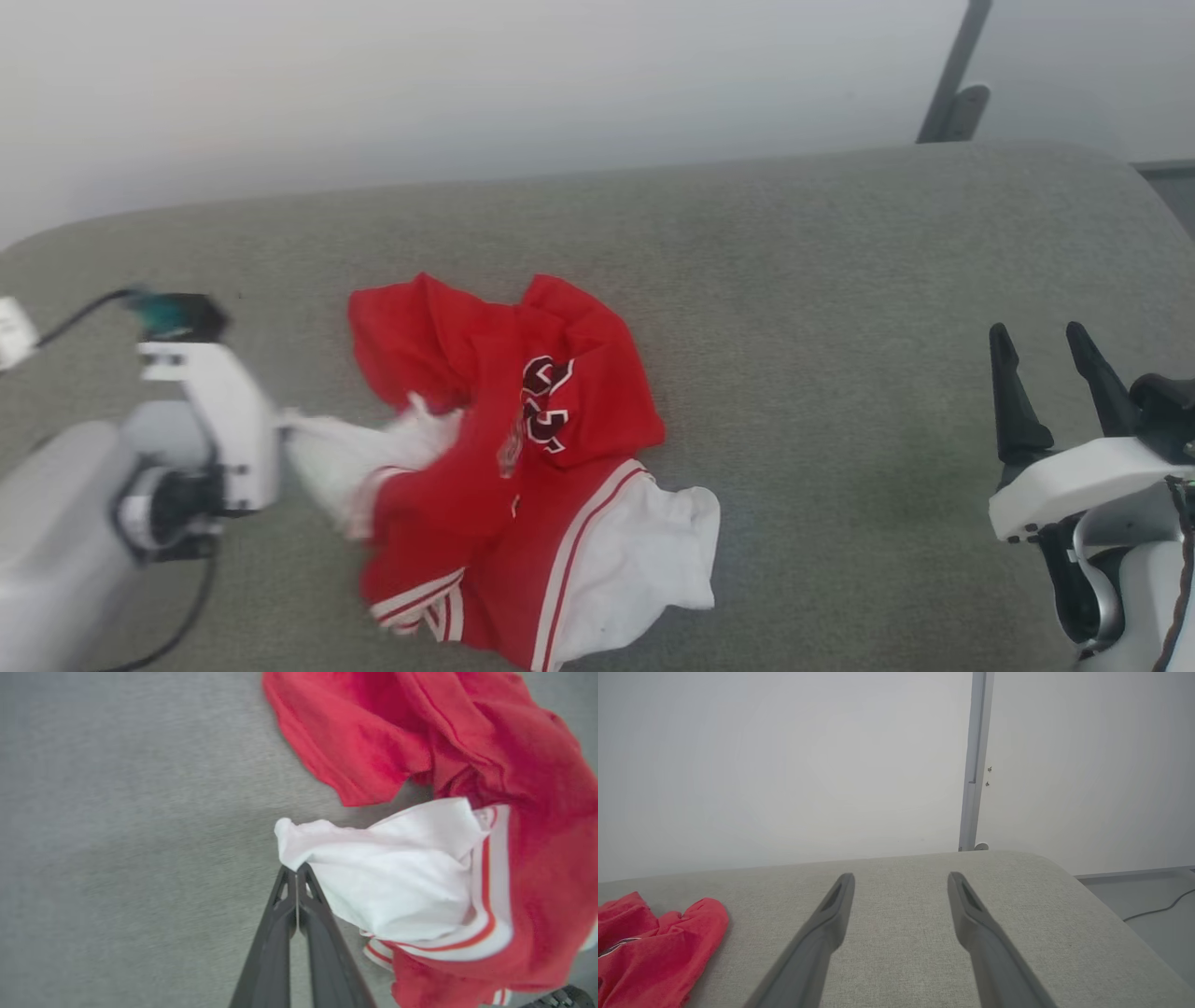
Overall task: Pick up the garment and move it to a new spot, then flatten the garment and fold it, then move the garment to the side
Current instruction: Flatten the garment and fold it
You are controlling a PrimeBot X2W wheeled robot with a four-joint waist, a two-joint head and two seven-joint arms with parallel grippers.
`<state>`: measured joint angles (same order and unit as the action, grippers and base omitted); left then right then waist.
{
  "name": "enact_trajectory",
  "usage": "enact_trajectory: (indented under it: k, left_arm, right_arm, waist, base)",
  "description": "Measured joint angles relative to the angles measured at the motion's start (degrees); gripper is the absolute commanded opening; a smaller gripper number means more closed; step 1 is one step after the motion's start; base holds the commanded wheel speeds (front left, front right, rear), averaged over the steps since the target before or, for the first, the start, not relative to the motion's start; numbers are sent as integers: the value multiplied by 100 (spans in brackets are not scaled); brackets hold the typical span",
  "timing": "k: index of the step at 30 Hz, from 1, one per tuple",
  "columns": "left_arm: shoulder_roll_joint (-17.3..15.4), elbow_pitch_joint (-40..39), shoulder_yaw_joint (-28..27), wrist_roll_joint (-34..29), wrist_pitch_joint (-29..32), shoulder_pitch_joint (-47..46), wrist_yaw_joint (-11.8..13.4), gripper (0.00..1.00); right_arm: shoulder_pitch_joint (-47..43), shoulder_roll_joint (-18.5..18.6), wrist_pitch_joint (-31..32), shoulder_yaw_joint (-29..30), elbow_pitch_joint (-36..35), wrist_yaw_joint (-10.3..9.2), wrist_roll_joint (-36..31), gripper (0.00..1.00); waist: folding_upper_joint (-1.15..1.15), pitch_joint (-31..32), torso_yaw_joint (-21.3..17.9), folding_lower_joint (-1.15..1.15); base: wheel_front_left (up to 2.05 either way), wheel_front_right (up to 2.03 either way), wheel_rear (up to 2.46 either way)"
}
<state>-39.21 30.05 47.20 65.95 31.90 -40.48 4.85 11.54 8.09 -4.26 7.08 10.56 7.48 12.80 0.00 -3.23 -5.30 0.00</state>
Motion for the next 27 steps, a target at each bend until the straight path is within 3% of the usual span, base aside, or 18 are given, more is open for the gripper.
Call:
enact_trajectory:
  k: [5, 9, 16, 19, 21, 22, 23, 27]
  left_arm:
    - [-521, 136, -148, -59, -201, 191, 174, 0]
    - [-725, 460, -234, -96, -354, 345, 331, 0]
    - [-579, 1195, -369, 27, -736, 527, 437, 0]
    - [-427, 1502, -445, 108, -896, 527, 370, 0]
    - [-332, 1668, -519, 187, -991, 524, 287, 27]
    - [-291, 1741, -533, 192, -1038, 520, 235, 55]
    - [-249, 1789, -553, 208, -1091, 506, 187, 100]
    - [-158, 1863, -501, 144, -1207, 356, -18, 100]
  right_arm:
    - [-32, -20, 26, 24, -57, 1, -26, 100]
    - [-31, -30, 80, 1, -98, 0, -31, 100]
    - [61, 32, 151, -118, -147, 1, 4, 100]
    - [80, 58, 175, -144, -148, 1, 13, 100]
    - [81, 73, 182, -156, -148, 0, 16, 100]
    - [80, 86, 197, -170, -147, 0, 24, 100]
    - [80, 103, 209, -182, -145, 0, 30, 100]
    - [50, 160, 252, -249, -130, 1, 68, 100]
  waist:
    - [0, 2, 125, 0]
    - [0, -51, 156, 0]
    - [0, -208, 92, 0]
    - [0, -258, 56, 0]
    - [0, -275, 45, 0]
    - [0, -274, 48, 0]
    - [0, -268, 54, 0]
    - [0, -190, 120, 0]
  base:
    - [0, 0, 0]
    - [0, 0, 0]
    - [0, 0, 0]
    - [0, 0, 0]
    - [0, 0, 0]
    - [0, 0, 0]
    - [0, 0, 0]
    - [0, 0, 0]
